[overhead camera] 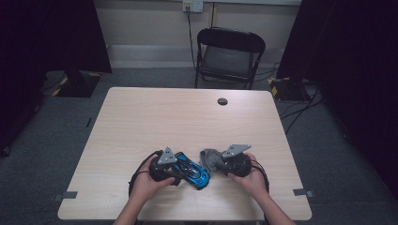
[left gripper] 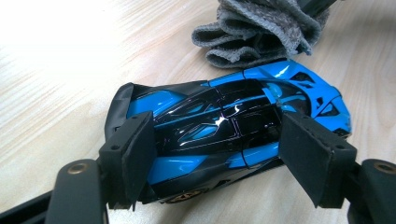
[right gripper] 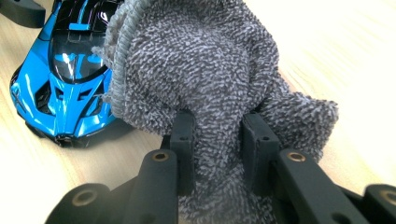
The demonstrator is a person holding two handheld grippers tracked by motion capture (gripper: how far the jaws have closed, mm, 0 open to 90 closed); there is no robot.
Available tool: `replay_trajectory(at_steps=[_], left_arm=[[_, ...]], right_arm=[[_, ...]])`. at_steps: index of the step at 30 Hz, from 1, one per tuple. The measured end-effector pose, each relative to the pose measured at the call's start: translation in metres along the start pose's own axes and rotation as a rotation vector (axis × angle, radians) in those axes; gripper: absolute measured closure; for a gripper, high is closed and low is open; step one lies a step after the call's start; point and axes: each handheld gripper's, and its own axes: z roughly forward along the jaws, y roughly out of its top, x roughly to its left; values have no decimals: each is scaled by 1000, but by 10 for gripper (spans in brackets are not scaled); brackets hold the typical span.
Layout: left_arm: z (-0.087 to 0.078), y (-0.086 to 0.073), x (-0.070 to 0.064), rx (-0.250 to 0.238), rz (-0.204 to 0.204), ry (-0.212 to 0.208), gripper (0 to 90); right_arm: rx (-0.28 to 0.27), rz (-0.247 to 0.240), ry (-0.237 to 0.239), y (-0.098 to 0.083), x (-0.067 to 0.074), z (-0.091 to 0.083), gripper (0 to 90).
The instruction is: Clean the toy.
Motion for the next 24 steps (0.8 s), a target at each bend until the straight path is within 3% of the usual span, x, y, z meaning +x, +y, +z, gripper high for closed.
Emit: replay_trajectory(at_steps=[4,10,24], left_arm=[[0,0,1,3,11,9,285],[-3,-4,8,-28,-5,0,378],[-2,-2,7,-18,-3,12,390]], right_arm=[[0,-2,-1,-2,0,-3,701],[-1,3,-14,-4,-2,-10,701],[-7,12,-19,-15,-6,-23,701]])
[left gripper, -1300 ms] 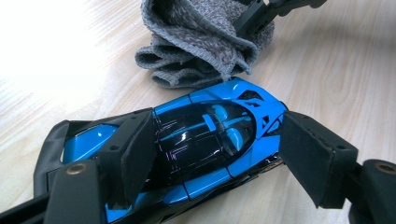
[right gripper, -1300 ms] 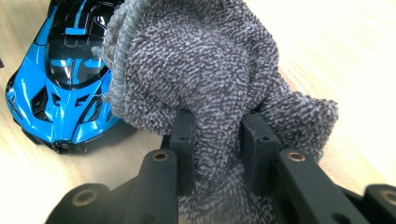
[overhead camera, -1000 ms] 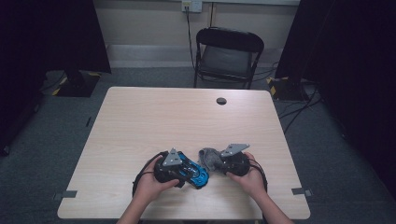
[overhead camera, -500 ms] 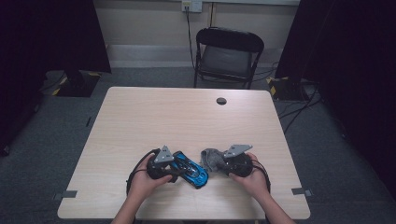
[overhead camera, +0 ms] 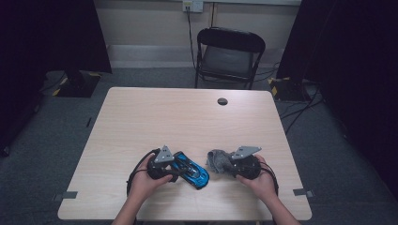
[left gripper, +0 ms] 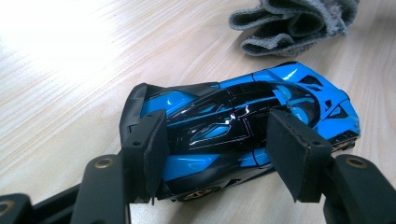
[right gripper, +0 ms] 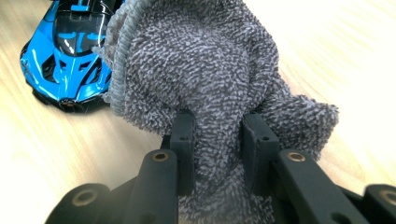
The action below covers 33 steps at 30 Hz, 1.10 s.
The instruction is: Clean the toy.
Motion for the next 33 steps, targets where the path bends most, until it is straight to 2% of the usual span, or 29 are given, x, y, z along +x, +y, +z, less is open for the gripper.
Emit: replay_trajectory(at_steps=[3,9,11,14,20,22,28,33], left_arm=[[0,1,-1,4,0,1,375],[3,2,-7,14,-3,4,275],[3,2,-8,13,-7,8,270],[4,2,-9,13,-9,7,252],[5,3,-10,17,-15,11,237],[5,3,-10,14,-19,4,230],[4,1,-9,3,-22,-1,226],[4,1,-9,1,-18,0,226]], right_arm=[[-5,-2,7,-2,0,-5,702],[-39,0,15,-4,3,-23,703],[-49,-10,23,-2,7,-27,703],[-63,-34,66,1,19,-31,703],[-32,-87,145,-1,45,-14,703],[-17,-86,160,-2,48,-6,704],[11,-110,147,2,48,4,706],[20,-91,119,2,41,6,709]])
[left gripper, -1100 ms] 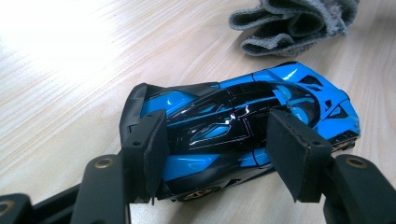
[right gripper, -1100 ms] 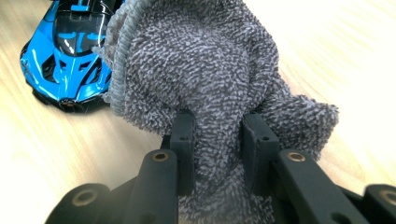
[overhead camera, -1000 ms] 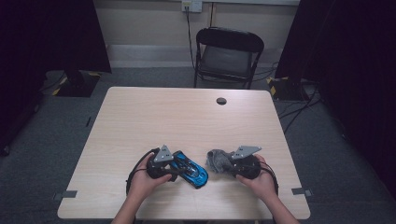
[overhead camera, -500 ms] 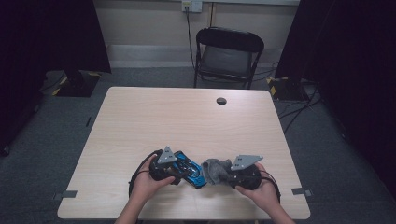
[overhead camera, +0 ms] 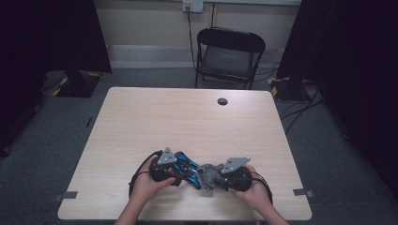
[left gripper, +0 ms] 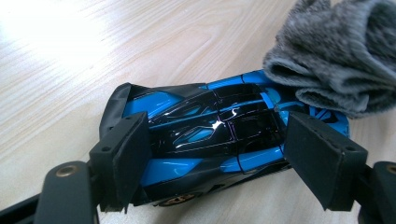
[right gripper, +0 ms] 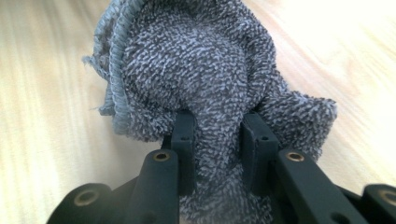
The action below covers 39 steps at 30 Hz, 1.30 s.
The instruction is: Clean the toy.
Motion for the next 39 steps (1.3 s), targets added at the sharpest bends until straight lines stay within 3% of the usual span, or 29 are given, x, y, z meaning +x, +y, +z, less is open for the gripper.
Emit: replay_trajectory(at_steps=[5,14,18,20,39], left_arm=[[0,0,0,0,1,-2,227],[0,0,0,1,1,-1,227],[0,1,0,3,1,-2,226],[0,1,0,3,2,-2,226],[0,-1,1,-4,2,-8,226]], right_arm=[[-5,4,-18,0,-2,-4,708],[-30,-52,41,0,19,-22,708],[-3,-85,78,0,31,-14,708],[19,-100,75,-1,34,-6,708],[-13,-3,-21,-1,1,3,709]])
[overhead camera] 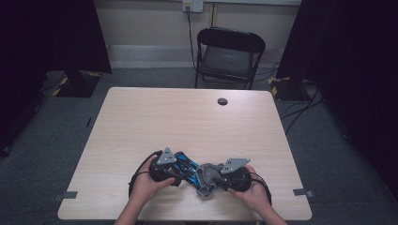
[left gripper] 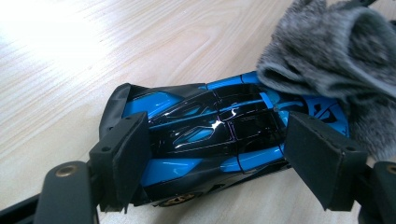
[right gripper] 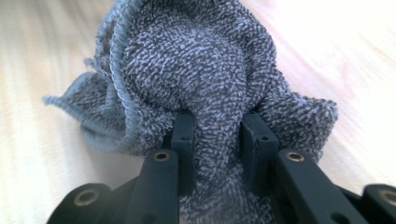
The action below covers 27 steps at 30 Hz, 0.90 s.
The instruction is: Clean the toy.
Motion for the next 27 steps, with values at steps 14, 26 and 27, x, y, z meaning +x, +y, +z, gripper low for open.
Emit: replay_trajectory(at_steps=[14,26,27], left_arm=[[0,-1,1,-7,-7,-8,228],[0,0,1,-4,-11,-10,221],[0,0,1,-6,-11,-10,219]], right_arm=[[-15,12,-20,-6,-6,-14,707],[-8,-40,65,1,21,-4,706],[-10,-39,64,2,20,-2,706]])
